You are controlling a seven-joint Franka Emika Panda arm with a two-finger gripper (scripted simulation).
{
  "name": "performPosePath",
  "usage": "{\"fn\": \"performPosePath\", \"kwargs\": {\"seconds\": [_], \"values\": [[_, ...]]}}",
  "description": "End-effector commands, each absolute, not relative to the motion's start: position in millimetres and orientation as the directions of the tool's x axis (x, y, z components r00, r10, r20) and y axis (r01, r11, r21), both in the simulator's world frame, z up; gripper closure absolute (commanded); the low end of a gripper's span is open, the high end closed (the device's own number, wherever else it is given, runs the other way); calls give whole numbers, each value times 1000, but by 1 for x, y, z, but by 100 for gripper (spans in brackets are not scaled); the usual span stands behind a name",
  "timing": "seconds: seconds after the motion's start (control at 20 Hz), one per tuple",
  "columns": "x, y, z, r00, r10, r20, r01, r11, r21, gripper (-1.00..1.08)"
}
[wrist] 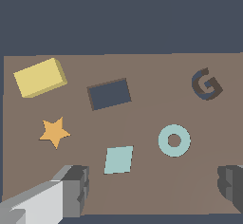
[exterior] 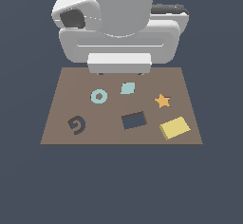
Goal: Insert a designated object into the corresponding slot on a board.
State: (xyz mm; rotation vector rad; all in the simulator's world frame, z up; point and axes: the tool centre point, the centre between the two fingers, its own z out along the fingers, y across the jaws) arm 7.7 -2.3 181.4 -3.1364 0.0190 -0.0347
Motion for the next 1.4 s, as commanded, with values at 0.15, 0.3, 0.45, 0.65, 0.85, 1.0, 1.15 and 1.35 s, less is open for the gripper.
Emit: {"fn": "performPosePath", "kwargs": {"seconds": [0.15, 0.3, 0.45, 0.65, 0.85, 1.0, 1.15, 1.35], "values": [[8, -1, 181, 1000, -17, 22, -17, -1000, -5, -92], [7, 1, 179, 999, -31, 22, -31, -1000, -5, -92], [7, 5, 177, 998, -54, 21, -54, -999, -5, -92], [7, 12, 172, 995, -99, 21, -99, -995, -5, -92], [7, 23, 165, 987, -160, 19, -160, -987, -6, -92], [7, 33, 159, 976, -217, 18, -216, -976, -6, -92], [9, 44, 151, 959, -282, 17, -282, -959, -6, -92], [13, 62, 139, 924, -382, 15, -382, -924, -6, -92]]}}
